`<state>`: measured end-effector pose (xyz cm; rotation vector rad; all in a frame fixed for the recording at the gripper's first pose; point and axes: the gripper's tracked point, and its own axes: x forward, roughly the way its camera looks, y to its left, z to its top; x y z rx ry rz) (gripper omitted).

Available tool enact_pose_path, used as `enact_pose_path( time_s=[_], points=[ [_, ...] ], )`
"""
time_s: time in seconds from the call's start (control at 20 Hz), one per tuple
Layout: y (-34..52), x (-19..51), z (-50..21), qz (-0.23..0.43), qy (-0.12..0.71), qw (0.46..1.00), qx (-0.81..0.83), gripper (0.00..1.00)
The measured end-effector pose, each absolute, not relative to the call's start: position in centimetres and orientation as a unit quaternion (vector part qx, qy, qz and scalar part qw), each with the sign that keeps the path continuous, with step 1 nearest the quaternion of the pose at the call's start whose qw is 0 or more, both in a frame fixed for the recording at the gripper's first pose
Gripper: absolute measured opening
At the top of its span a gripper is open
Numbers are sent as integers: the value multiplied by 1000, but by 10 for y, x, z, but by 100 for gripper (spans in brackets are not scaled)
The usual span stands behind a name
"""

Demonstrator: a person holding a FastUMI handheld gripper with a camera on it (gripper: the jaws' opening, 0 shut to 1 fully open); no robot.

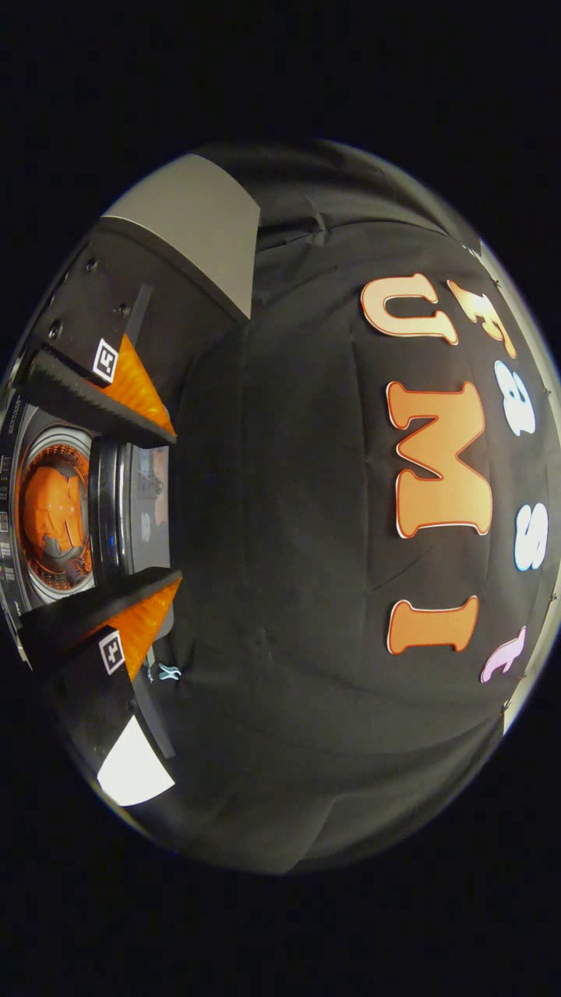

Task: Put the clothes into the washing machine and then close the washing machine lid.

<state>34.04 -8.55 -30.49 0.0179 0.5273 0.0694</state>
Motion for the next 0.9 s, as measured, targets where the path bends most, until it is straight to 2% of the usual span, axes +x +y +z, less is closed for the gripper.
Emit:
enact_pose_path(
  time_s=[0.25, 0.9],
  points=[
    [-87, 323, -325, 32, 268, 963, 8, 99],
    [-80, 267, -449, 28, 390, 920, 27, 99]
  ],
)
